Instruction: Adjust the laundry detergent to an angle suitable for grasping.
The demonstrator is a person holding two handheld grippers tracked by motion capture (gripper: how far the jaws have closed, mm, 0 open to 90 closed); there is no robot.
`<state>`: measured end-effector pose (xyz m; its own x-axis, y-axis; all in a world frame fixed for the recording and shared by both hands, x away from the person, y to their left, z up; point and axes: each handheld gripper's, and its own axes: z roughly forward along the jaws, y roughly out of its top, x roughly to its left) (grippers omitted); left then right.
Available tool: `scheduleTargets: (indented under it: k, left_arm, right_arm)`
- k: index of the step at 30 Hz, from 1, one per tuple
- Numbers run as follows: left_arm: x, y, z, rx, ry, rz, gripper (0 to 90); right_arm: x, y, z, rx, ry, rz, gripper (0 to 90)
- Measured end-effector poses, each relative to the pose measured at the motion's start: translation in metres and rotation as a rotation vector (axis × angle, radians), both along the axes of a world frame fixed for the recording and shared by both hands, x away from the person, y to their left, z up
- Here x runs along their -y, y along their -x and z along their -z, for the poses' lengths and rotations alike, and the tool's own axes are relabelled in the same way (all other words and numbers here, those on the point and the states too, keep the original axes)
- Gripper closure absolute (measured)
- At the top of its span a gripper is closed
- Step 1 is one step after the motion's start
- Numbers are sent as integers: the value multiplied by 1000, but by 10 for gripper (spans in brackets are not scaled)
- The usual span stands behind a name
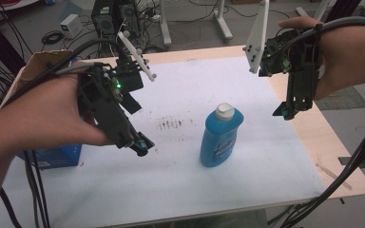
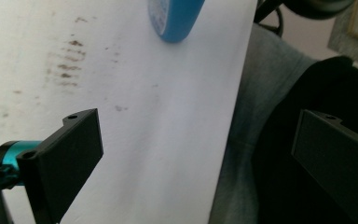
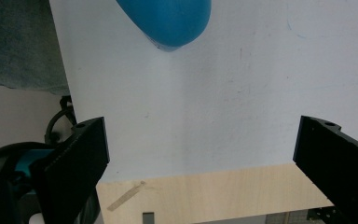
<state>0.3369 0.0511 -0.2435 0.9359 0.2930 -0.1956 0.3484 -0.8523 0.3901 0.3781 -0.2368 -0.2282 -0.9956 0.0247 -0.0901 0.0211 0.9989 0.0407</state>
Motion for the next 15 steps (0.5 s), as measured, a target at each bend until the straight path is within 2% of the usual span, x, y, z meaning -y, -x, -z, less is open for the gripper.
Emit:
scheduleTargets:
  k: [6, 8, 10, 15]
  left_arm:
    - [16, 4, 11, 17, 25, -63, 17]
    - [21, 4, 14, 13, 19, -87, 18]
    - [28, 3, 16, 26, 15, -117, 17]
    - [44, 2, 20, 36, 36, -134, 18]
  right_arm:
    - [4, 1, 2, -2, 0, 2, 24]
    - [5, 2, 2, -3, -1, -1, 24]
    - [6, 2, 2, -4, -7, 6, 24]
    - [8, 1, 2, -1, -14, 9, 24]
